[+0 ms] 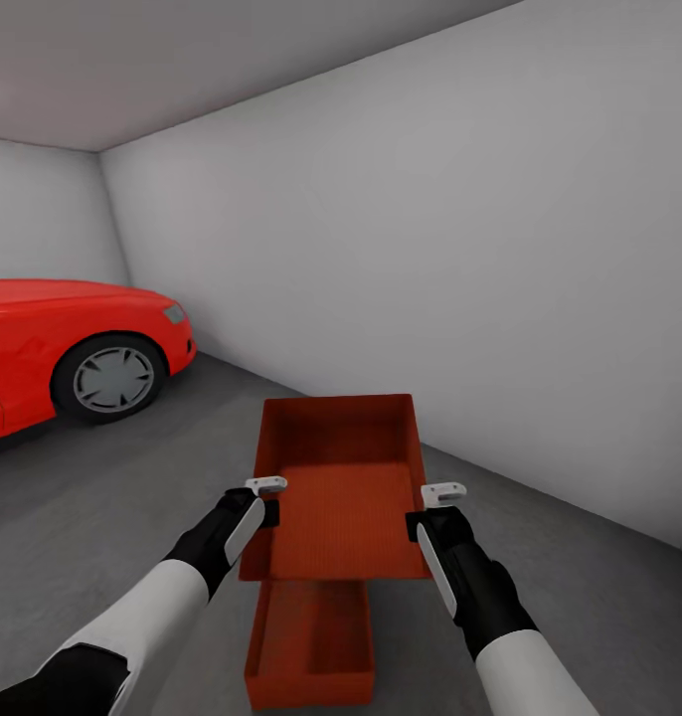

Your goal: Move the two storage containers from the living room to the garage. In the garage, place one container on the floor and stack the other container on top of it (either order is fine).

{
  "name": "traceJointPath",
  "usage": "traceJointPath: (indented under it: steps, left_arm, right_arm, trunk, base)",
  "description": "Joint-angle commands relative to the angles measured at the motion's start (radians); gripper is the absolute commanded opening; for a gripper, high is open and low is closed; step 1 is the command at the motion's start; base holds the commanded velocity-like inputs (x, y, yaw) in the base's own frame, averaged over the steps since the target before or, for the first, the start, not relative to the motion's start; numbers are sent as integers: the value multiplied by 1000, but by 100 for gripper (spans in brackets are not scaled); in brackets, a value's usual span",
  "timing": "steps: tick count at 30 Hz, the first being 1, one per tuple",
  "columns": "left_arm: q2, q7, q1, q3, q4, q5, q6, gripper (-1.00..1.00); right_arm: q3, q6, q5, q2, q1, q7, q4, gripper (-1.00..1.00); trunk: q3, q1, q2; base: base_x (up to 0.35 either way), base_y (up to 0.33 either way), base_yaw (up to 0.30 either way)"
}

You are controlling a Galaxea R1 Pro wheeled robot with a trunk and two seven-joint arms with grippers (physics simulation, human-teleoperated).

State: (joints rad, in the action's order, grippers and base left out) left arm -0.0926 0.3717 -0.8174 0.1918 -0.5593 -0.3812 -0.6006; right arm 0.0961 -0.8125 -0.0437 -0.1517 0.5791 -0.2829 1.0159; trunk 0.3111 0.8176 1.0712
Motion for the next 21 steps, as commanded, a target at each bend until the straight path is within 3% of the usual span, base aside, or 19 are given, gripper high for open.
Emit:
traceJointPath:
  steps: [1, 11, 21]
  left_arm:
    - [-24, -2, 0, -2, -2, 27, 19, -100]
    - [-23, -2, 0, -2, -3, 27, 18, -100]
    - [-24, -2, 0, -2, -3, 27, 19, -100]
  right_arm:
    - [42, 4, 35, -23, -1, 4, -2, -100]
    - [42, 4, 35, -23, -1, 4, -3, -100]
    - [42, 4, 35, -23, -1, 4, -3, -100]
  trunk:
    - [0, 0, 0]
    - [28, 34, 63]
    - [28, 34, 63]
  base:
    - [5, 2, 0]
    - [0, 0, 0]
    - [0, 0, 0]
